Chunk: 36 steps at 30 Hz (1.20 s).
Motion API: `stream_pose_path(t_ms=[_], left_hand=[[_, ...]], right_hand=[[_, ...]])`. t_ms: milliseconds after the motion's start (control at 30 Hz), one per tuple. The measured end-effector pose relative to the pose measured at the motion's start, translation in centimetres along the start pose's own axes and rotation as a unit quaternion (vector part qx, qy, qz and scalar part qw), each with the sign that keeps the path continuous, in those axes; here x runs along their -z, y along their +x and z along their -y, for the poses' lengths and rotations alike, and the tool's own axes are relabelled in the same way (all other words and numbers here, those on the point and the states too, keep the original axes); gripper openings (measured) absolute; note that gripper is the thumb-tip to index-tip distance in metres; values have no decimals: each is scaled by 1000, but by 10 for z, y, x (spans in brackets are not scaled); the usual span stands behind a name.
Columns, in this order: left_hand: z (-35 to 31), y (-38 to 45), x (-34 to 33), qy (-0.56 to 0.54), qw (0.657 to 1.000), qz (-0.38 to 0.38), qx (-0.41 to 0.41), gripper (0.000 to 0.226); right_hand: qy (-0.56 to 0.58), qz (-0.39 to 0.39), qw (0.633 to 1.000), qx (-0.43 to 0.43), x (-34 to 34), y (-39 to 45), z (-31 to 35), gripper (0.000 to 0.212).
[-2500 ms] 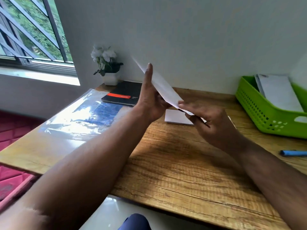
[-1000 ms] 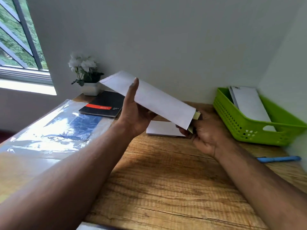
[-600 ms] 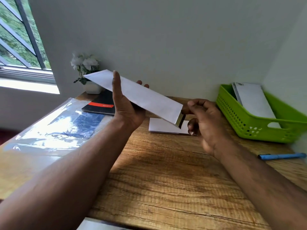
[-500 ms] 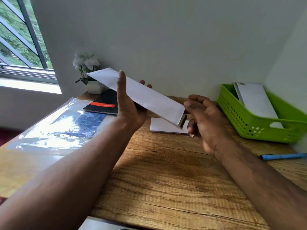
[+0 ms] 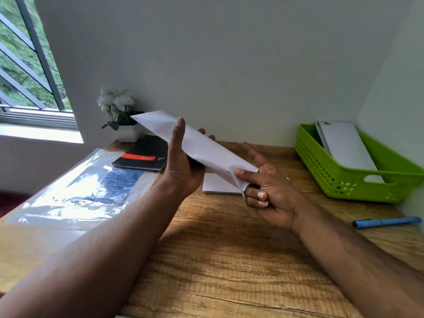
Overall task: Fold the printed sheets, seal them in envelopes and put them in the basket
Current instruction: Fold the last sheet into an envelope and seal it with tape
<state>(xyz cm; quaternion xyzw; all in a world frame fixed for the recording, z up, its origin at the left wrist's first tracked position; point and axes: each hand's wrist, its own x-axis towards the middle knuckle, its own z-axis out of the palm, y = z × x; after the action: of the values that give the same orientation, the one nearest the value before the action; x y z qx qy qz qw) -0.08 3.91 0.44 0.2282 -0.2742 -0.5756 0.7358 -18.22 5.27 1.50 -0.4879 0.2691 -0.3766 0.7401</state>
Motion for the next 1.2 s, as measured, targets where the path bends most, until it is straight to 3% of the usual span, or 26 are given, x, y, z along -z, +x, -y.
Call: stream_pose_path(t_ms=[133, 233, 367, 500, 600, 667, 733, 767, 800, 867, 900, 1033, 1200], left_hand=[[6, 0, -2, 37, 999, 24, -2, 126], [15, -3, -6, 57, 997, 50, -5, 123], [15, 4, -2, 67, 995, 44, -52, 114], [19, 2, 0, 83, 995, 54, -18, 130], [28, 0, -2, 104, 990, 88, -31, 116], [27, 1, -5, 104, 992, 62, -46, 111], [23, 6, -2, 83, 995, 15, -54, 112], [19, 9, 2, 71, 996, -3, -59, 113], [15, 12, 7, 62, 996, -14, -60, 115], [8, 14, 13, 61, 997, -23, -39, 118], [5, 14, 13, 68, 997, -27, -24, 117], [3, 13, 15, 71, 995, -56, 35, 99], [1, 13, 16, 56, 994, -56, 81, 88]], right_hand=[[-16, 8, 1000, -7, 0, -2, 2, 67], [-13, 19, 1000, -1, 1, -1, 1, 58], [3, 11, 1000, 7, 5, 3, -2, 63], [7, -4, 1000, 17, 2, 5, -6, 63], [20, -15, 999, 29, 3, 7, -6, 57], [-4, -16, 999, 28, 8, 9, -5, 49], [-89, -69, 993, 34, 17, 10, 1, 49], [-185, -111, 975, 56, 24, 11, 4, 49], [-317, -158, 931, 90, 33, 12, 7, 48], [-564, -208, 785, 148, 52, 13, 11, 38], [-629, -202, 739, 135, 60, 14, 11, 38], [-731, -108, 672, -46, 74, 15, 8, 65], [-711, -116, 693, -32, 73, 18, 15, 84]])
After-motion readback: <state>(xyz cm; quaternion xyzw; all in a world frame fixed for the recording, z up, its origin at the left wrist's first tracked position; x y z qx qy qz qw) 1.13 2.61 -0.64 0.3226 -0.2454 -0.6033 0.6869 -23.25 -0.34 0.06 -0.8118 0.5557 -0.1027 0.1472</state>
